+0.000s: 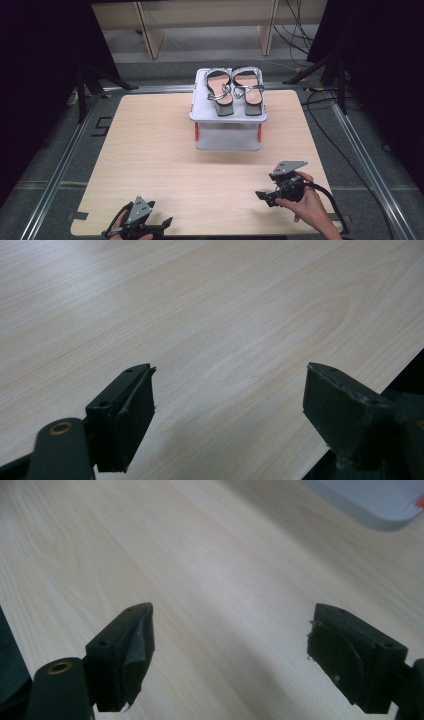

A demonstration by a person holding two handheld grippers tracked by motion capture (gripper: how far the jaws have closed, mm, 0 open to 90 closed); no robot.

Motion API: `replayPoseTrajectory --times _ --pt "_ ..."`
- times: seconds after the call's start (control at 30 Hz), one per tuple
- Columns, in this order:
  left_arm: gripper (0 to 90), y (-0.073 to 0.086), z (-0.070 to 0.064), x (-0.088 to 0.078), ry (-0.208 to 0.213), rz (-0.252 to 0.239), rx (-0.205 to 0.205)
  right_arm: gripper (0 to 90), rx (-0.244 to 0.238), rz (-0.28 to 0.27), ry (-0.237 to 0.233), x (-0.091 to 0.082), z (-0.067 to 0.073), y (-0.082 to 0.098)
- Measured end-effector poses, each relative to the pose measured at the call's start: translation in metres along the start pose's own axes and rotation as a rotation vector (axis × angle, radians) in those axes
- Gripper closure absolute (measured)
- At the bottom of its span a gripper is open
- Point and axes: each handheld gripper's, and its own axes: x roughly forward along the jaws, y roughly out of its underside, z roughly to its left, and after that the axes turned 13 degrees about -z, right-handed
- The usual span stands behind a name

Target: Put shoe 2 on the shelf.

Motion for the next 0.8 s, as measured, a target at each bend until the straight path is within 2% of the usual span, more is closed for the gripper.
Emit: replayPoseTrajectory --times 0.07,0.1,0.13,0.2,0.3,0.33,0.37,0.4,0.43,0.5,0.53,0.57,0.6,0.63,0.7,0.73,0.77,0.8 --pt "20.3 0.000 0.001 0.000 0.003 -0.002 0.008 18.0 -0.029 0.021 0.019 -0.002 0.002 0.003" --pt "20.3 0.000 0.000 0.000 0.002 0.000 0.005 18.0 -0.029 0.021 0.019 -0.002 0.002 0.003" --pt "20.3 0.001 -0.002 0.000 -0.002 -0.001 -0.029 18.0 -0.045 0.019 0.025 -0.003 0.004 0.005" --pt "20.3 0.001 -0.002 0.000 -0.006 0.007 -0.023 20.3 -0.033 -0.003 -0.003 -0.006 0.005 0.010" --pt "20.3 0.001 -0.002 0.000 -0.005 0.006 -0.021 18.0 -0.006 0.027 0.016 -0.008 0.007 0.017" --pt "20.3 0.001 -0.003 0.000 0.002 -0.002 -0.040 18.0 -0.006 0.027 0.016 -0.008 0.007 0.017" --pt "20.3 0.001 -0.001 0.000 -0.003 0.002 -0.015 19.6 -0.017 -0.002 -0.005 -0.010 0.005 0.023" --pt "20.3 0.000 0.000 0.000 0.002 0.001 0.002 18.9 0.002 0.001 -0.007 -0.012 0.006 0.025" --pt "20.3 0.000 -0.001 0.000 -0.002 0.004 -0.014 19.1 0.016 -0.010 -0.011 -0.013 0.006 0.028" --pt "20.3 0.001 -0.001 0.000 -0.002 0.004 -0.010 19.0 0.029 -0.012 -0.022 -0.015 0.006 0.031" --pt "20.3 0.001 -0.002 0.000 -0.008 0.008 -0.032 18.7 0.052 -0.010 -0.030 -0.016 0.007 0.034" --pt "20.2 0.001 -0.002 0.000 -0.008 0.007 -0.027 18.5 0.057 -0.008 -0.047 -0.017 0.009 0.042" --pt "20.3 0.000 -0.002 0.000 0.002 -0.001 -0.016 18.2 0.038 -0.006 -0.051 -0.017 0.009 0.044" --pt "20.2 0.000 -0.003 0.000 0.001 -0.001 -0.038 17.9 0.048 0.004 -0.049 -0.018 0.011 0.046" --pt "20.2 0.001 -0.004 -0.001 0.000 0.001 -0.046 17.8 0.044 0.004 -0.048 -0.019 0.012 0.048" --pt "20.2 0.001 -0.003 0.000 0.001 0.001 -0.041 17.8 0.039 0.006 -0.056 -0.019 0.012 0.050" --pt "20.2 0.000 -0.002 0.000 -0.001 0.008 -0.013 17.8 0.041 0.006 -0.053 -0.021 0.014 0.053" --pt "20.2 0.000 -0.002 0.000 -0.001 0.008 -0.013 17.8 0.041 0.006 -0.053 -0.021 0.014 0.053"
